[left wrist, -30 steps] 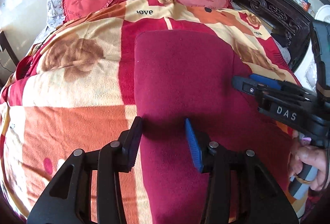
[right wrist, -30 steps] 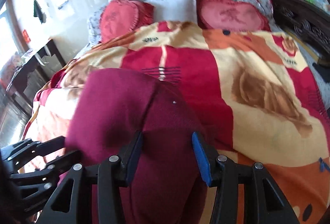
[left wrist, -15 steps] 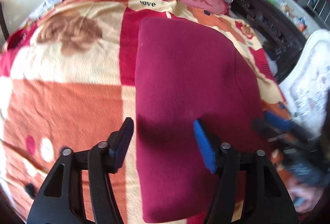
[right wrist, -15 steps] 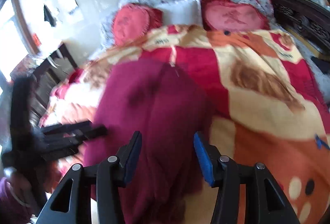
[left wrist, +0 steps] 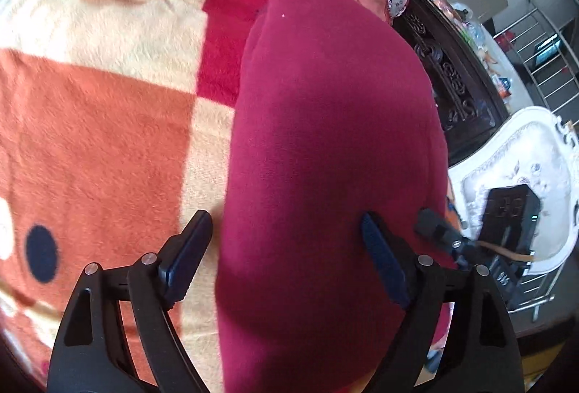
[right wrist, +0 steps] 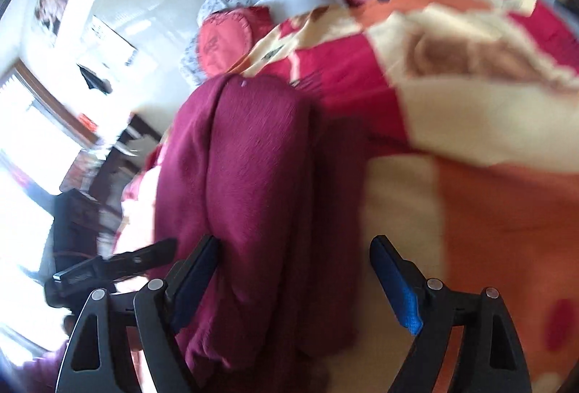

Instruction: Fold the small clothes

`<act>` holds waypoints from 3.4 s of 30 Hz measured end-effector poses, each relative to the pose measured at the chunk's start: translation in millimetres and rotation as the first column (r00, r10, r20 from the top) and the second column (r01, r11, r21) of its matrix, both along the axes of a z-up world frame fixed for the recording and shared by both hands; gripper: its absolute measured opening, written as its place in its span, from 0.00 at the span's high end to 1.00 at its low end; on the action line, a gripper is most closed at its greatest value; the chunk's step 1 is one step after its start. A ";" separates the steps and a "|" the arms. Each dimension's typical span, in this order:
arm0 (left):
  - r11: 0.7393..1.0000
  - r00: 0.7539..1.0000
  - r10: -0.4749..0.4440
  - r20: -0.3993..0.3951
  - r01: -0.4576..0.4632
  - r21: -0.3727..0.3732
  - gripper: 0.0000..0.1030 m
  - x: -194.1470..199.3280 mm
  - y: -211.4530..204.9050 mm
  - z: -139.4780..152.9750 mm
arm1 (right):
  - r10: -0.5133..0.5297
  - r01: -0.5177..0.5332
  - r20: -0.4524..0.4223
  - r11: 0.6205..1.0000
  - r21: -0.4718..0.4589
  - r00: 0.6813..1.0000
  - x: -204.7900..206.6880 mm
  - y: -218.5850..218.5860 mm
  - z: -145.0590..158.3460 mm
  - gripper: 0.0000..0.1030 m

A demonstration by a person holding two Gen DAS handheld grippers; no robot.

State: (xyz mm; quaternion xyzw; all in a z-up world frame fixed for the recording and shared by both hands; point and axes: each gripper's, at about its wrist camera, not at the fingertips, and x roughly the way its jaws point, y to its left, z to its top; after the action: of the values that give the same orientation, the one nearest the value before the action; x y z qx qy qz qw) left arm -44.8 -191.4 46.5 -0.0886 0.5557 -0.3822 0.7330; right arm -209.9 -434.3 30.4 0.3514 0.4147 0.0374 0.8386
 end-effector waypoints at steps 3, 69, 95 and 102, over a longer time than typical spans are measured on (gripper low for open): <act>1.000 1.000 -0.028 -0.002 0.028 -0.008 0.34 -2.4 -1.8 5.5 | 0.013 -0.013 0.018 1.000 0.001 1.000 6.4 12.2 0.0 0.33; 0.908 0.851 0.080 0.519 -0.278 0.315 0.49 -138.3 124.0 96.6 | 0.069 -0.073 -0.026 0.864 -0.498 0.997 -87.2 201.6 124.0 0.31; 0.900 0.863 0.063 0.502 -0.267 0.345 0.49 -131.4 120.1 81.2 | 0.070 -0.101 -0.083 0.878 -0.468 0.994 -76.4 202.5 105.1 0.31; 0.899 0.863 0.061 0.501 -0.265 0.348 0.49 -129.1 120.2 77.7 | 0.064 -0.101 -0.094 0.884 -0.456 0.993 -75.2 199.7 101.0 0.31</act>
State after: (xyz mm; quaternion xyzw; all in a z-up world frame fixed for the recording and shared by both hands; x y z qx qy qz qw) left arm -173.9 -71.2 124.2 0.1146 0.4147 -0.2035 0.8795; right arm -285.2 -234.6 131.4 0.1259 0.4581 -0.0398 0.8791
